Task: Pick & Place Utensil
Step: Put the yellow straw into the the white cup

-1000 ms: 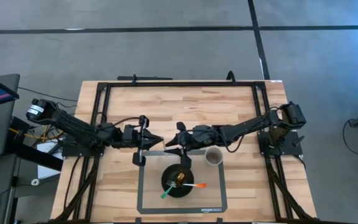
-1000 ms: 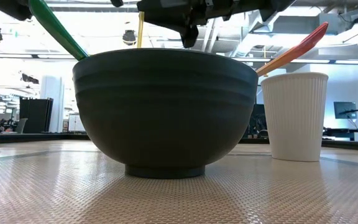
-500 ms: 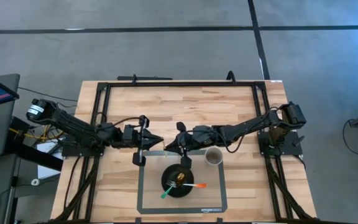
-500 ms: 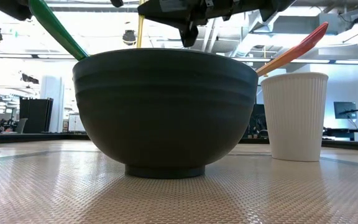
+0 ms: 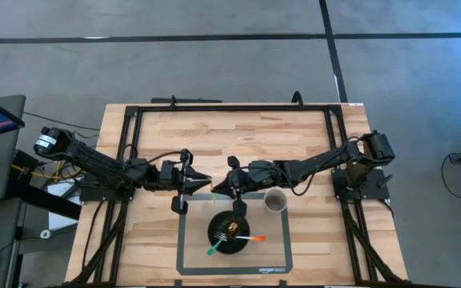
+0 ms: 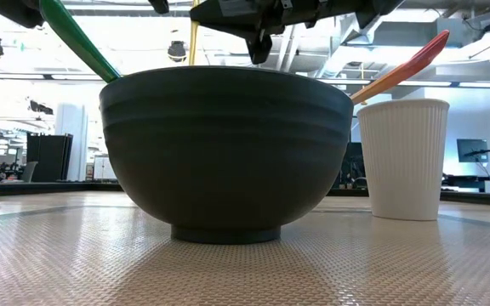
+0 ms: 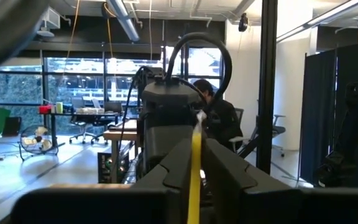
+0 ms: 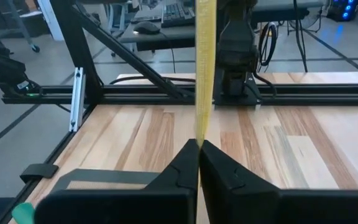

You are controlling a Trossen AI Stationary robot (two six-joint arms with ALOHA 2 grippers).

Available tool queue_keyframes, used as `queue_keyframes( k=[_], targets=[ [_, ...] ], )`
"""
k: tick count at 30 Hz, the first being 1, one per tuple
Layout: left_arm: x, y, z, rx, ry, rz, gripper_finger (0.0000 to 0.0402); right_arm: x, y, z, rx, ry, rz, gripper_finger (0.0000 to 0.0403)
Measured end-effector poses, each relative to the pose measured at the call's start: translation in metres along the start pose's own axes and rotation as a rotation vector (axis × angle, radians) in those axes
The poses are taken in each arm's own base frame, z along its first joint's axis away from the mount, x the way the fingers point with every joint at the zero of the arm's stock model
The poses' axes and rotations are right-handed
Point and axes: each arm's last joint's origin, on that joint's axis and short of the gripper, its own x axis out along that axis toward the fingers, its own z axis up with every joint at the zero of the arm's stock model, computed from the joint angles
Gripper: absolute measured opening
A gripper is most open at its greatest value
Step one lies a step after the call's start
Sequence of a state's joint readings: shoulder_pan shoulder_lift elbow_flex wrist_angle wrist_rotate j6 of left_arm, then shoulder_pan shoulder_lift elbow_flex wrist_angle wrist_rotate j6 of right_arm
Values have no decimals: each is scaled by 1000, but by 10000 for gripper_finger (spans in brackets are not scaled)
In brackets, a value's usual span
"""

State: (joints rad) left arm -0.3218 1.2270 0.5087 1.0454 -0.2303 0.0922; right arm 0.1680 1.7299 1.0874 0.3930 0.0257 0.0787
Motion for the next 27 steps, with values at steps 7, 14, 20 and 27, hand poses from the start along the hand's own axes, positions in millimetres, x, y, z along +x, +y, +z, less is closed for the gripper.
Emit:
queue_keyframes(
  k=[7,14,20,27],
  targets=[
    [0,0,-2,-24,24,-2,99,-10,0,7,-2,23,-59,1],
    [0,0,-4,-20,44,-3,139,-53,11,33,-25,64,-192,1],
    [0,-1,-7,-23,68,-4,147,-100,44,58,-105,0,-297,1],
    [0,1,-8,-51,78,2,146,-139,70,49,-54,83,-371,0]
  ],
)
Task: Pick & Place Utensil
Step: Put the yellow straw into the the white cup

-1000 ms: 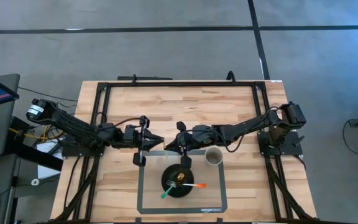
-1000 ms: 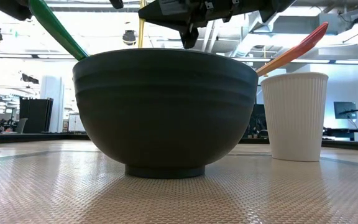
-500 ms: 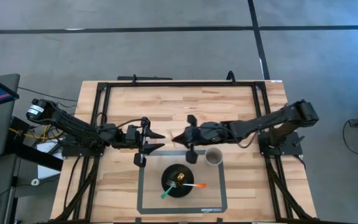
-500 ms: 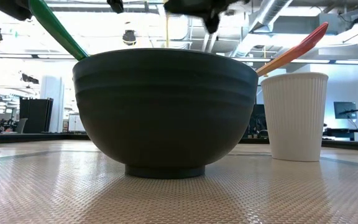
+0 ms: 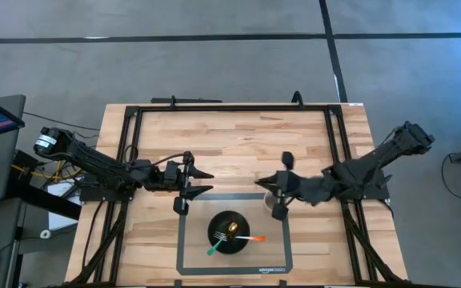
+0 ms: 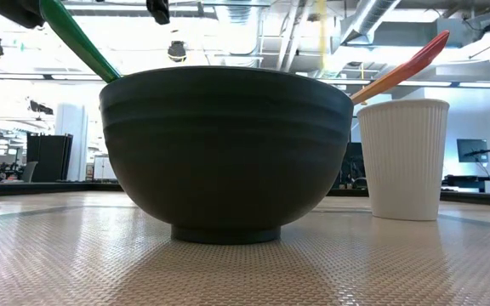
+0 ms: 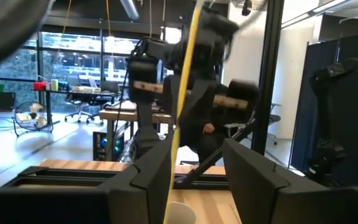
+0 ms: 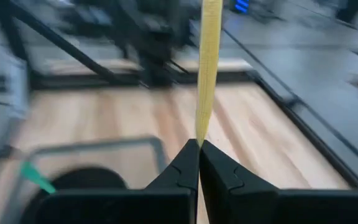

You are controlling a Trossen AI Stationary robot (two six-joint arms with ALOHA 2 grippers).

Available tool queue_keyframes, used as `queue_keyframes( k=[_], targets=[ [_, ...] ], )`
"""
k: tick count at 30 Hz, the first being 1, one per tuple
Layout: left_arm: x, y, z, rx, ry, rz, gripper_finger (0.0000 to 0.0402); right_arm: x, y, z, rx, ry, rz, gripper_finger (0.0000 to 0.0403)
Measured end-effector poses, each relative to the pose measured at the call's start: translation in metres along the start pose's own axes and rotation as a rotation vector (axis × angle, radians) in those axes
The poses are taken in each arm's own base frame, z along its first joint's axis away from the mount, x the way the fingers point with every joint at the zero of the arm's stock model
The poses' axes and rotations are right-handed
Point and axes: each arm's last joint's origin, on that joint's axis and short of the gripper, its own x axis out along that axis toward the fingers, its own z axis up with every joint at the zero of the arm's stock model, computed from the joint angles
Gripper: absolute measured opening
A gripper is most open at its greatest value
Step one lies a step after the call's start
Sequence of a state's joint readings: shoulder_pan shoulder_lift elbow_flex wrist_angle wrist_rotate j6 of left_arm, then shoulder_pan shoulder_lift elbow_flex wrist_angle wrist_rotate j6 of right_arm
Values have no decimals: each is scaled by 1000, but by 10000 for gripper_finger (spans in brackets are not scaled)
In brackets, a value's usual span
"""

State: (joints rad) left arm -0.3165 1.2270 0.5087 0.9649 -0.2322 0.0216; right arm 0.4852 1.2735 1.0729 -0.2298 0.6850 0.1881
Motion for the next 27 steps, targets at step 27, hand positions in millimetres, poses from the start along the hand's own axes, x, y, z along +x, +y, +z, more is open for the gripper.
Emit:
queue_keyframes(
  k=[27],
  targets=[
    [2,11,-1,-15,5,47,141,-22,11,-62,53,34,-326,0]
  ],
)
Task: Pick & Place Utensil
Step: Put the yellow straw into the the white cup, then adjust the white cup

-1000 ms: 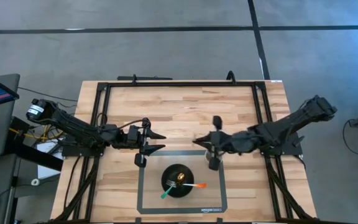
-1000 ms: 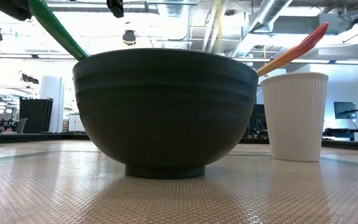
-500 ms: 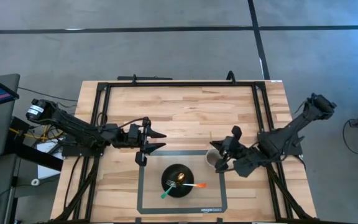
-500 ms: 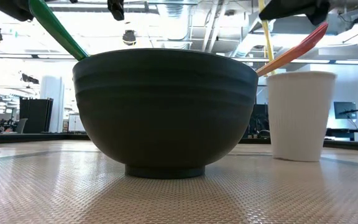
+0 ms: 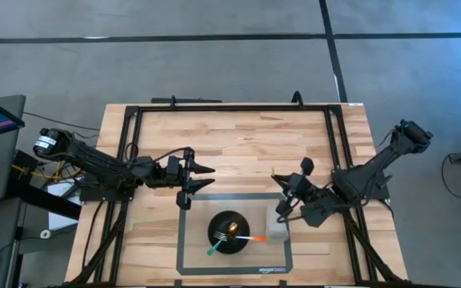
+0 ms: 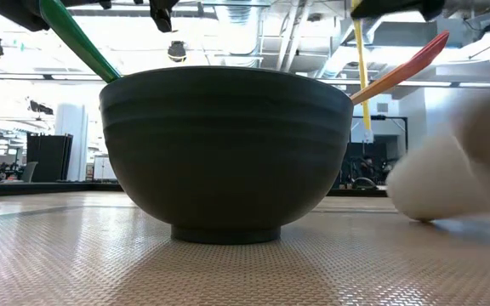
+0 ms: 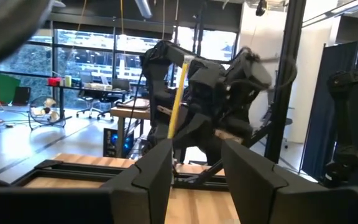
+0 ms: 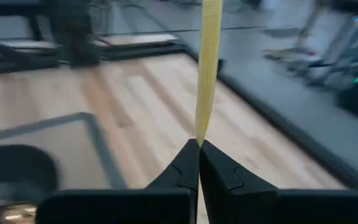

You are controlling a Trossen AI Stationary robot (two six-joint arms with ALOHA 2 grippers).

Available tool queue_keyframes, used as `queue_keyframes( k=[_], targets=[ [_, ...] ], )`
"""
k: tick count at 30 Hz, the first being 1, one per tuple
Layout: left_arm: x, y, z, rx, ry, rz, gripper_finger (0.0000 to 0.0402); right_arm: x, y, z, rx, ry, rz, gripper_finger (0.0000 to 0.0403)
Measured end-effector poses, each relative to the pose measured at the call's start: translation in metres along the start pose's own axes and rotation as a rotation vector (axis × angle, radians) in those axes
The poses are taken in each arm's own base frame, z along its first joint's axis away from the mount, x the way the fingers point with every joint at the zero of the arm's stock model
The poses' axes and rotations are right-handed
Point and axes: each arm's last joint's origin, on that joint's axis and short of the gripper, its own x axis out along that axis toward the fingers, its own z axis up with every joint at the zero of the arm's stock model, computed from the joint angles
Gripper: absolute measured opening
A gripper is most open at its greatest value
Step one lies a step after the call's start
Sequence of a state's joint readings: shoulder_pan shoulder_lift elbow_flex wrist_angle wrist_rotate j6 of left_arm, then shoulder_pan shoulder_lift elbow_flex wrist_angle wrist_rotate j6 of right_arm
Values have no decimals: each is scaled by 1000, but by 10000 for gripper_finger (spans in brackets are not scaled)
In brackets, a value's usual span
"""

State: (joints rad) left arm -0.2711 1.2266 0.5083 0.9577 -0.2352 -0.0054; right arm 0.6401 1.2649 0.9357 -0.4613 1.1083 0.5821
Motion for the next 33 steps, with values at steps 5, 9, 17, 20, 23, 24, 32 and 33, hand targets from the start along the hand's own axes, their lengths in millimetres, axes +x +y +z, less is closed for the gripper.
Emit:
queue_keyframes(
  k=[5,9,17,20,23,24,32,33],
  targets=[
    [0,1,0,1,0,5,139,-26,2,39,118,-6,200,0],
    [0,1,0,1,0,4,136,-44,7,52,120,-25,283,0],
    [0,1,-4,7,38,3,136,-62,43,25,258,202,549,0],
    [0,1,-5,10,52,3,136,-65,64,11,291,277,611,0],
    [0,1,-5,10,52,3,136,-64,79,-2,190,289,635,0],
    [0,1,-5,10,52,3,136,-63,83,-6,165,286,630,0],
    [0,1,-6,-18,59,4,136,-42,102,-29,39,305,566,0],
    [0,1,-6,-18,59,4,136,-41,104,-31,32,307,562,0]
  ],
)
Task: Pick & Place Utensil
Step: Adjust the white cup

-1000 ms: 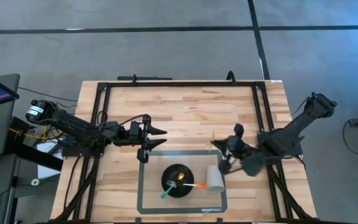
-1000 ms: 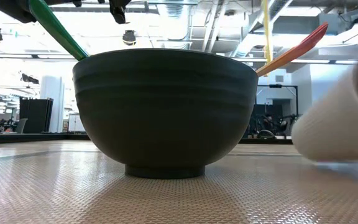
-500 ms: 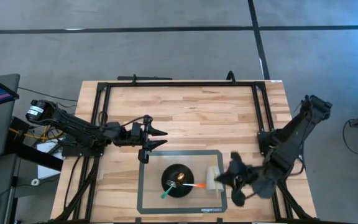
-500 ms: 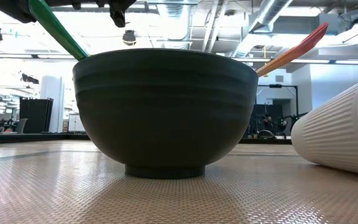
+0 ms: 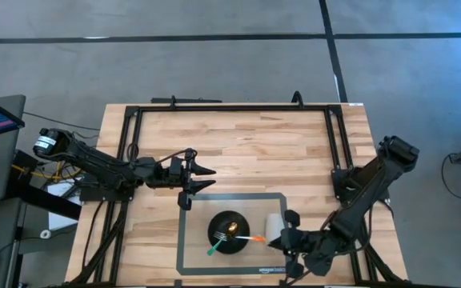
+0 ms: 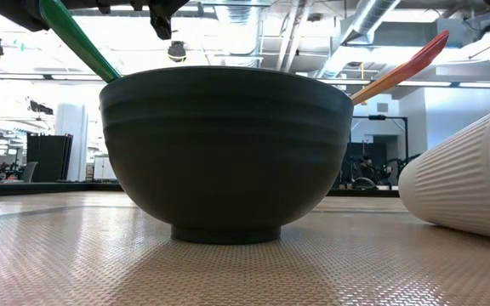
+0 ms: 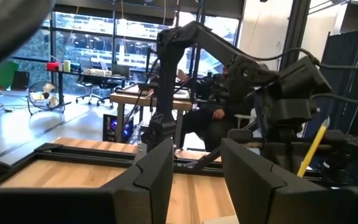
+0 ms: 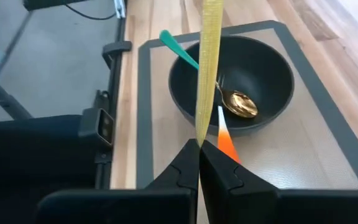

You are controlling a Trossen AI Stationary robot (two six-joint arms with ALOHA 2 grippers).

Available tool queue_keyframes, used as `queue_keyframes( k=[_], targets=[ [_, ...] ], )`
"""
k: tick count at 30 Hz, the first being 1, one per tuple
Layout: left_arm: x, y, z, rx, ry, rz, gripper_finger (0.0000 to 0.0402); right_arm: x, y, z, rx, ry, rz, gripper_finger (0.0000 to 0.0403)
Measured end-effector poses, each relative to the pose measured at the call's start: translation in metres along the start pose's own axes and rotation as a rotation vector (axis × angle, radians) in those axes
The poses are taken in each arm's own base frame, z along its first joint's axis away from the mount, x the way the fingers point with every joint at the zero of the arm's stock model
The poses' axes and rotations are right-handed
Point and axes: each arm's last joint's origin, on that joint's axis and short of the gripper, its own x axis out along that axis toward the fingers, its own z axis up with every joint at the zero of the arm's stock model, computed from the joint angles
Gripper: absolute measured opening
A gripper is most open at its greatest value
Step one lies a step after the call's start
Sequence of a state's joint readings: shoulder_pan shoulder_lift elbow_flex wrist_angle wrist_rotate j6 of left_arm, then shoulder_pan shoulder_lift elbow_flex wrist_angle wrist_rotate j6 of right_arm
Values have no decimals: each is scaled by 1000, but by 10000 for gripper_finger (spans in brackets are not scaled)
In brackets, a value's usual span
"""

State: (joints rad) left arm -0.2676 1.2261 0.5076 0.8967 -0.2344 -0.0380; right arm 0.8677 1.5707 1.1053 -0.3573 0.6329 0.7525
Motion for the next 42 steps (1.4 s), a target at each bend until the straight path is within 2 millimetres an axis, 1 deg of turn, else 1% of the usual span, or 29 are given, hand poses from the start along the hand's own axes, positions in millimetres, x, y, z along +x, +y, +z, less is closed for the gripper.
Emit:
queue_keyframes(
  k=[4,12,19,25,29,37,42],
  targets=[
    [0,0,0,4,0,0,136,6,0,-4,-38,-13,-46,0],
    [0,0,0,7,0,0,136,0,-1,1,-171,-51,-69,0],
    [0,0,0,7,0,0,136,0,-1,1,-273,-45,-71,0],
    [0,0,0,7,0,0,136,-2,2,-2,-427,-33,-46,0],
    [0,0,0,7,0,0,136,-5,5,-5,-500,-32,-37,0],
    [0,0,0,3,0,0,136,-5,4,-4,-708,-43,-76,0],
    [0,0,0,3,-1,0,136,-3,2,-3,-777,-39,-89,0]
  ],
)
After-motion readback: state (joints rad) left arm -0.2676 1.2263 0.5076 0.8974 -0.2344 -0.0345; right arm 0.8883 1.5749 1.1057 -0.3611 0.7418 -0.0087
